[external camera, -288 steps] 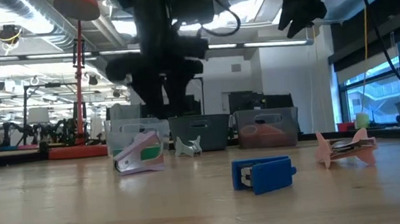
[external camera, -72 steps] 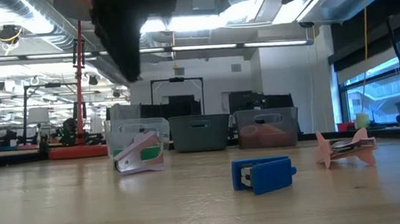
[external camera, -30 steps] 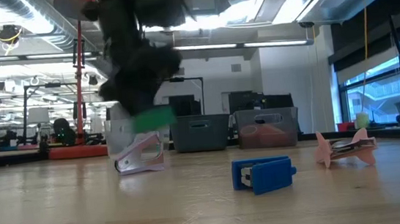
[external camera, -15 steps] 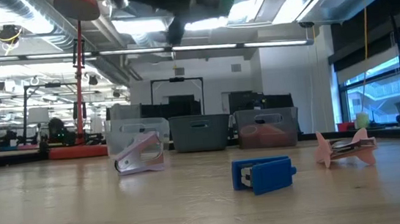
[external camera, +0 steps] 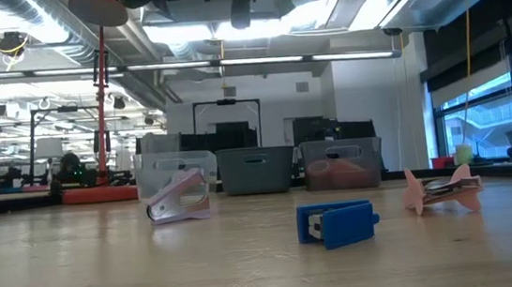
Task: Pick and place Stapler, Stapler remover, tape
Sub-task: Put the green tape into the black bin
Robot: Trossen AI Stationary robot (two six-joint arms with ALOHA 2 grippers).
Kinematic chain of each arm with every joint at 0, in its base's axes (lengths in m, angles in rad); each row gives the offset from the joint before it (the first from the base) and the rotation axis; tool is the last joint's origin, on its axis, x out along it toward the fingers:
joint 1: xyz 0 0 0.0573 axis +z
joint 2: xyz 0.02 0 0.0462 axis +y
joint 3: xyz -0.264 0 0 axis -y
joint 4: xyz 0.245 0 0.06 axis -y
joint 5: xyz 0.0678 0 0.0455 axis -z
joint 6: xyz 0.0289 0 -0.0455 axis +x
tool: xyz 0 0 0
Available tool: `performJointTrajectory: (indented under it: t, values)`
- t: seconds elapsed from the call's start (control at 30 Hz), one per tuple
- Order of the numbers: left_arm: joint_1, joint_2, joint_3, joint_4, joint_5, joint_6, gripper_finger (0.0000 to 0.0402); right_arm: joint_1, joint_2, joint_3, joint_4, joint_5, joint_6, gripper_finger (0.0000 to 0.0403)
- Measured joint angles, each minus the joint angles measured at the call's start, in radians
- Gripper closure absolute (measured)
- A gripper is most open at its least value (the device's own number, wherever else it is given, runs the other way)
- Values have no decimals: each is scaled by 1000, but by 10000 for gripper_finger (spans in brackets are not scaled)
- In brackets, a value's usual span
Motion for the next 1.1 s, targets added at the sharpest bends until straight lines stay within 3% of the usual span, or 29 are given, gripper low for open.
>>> performJointTrajectory:
  t: [0.27, 0.83, 0.97, 1.1]
  values:
    - [-10, 14, 0, 50, 6, 17, 369, -14, 23, 0, 116, 29, -44, 128]
    - [-11, 59, 1, 121, 58, -37, 369, -49, 63, 0, 176, 25, -44, 130]
    - [-11, 59, 1, 140, 58, -37, 369, -55, 89, 0, 214, 24, -43, 154]
    - [-11, 59, 1, 142, 58, -37, 369, -65, 108, 0, 231, 21, -43, 209]
